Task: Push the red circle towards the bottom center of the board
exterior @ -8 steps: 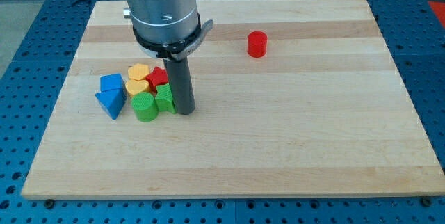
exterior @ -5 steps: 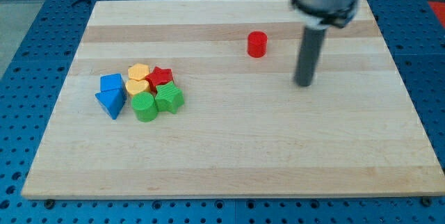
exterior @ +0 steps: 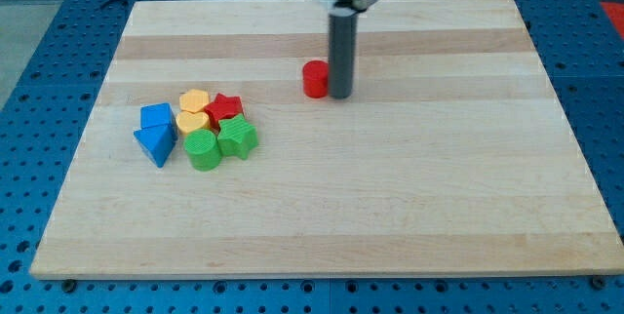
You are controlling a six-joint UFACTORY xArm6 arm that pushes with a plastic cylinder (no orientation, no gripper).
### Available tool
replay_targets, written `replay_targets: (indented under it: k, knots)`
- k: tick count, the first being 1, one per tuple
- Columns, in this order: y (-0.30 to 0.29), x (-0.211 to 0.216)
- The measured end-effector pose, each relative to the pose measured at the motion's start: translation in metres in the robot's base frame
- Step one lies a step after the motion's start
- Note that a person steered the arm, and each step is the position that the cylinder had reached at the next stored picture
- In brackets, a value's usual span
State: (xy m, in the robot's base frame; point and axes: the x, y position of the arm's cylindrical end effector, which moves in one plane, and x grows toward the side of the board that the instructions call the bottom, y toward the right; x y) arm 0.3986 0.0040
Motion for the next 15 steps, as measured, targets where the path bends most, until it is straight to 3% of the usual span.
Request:
replay_targets:
  k: [4, 5, 7, 9, 11, 13, 15]
  knots:
    - [-0.010, -0.116]
    - [-0.052, -0.104]
    - [-0.068, -0.017]
    - [-0.066, -0.077]
    - [-0.048, -0.098]
    - [0.006, -0.063]
    - [0.043, 0.003]
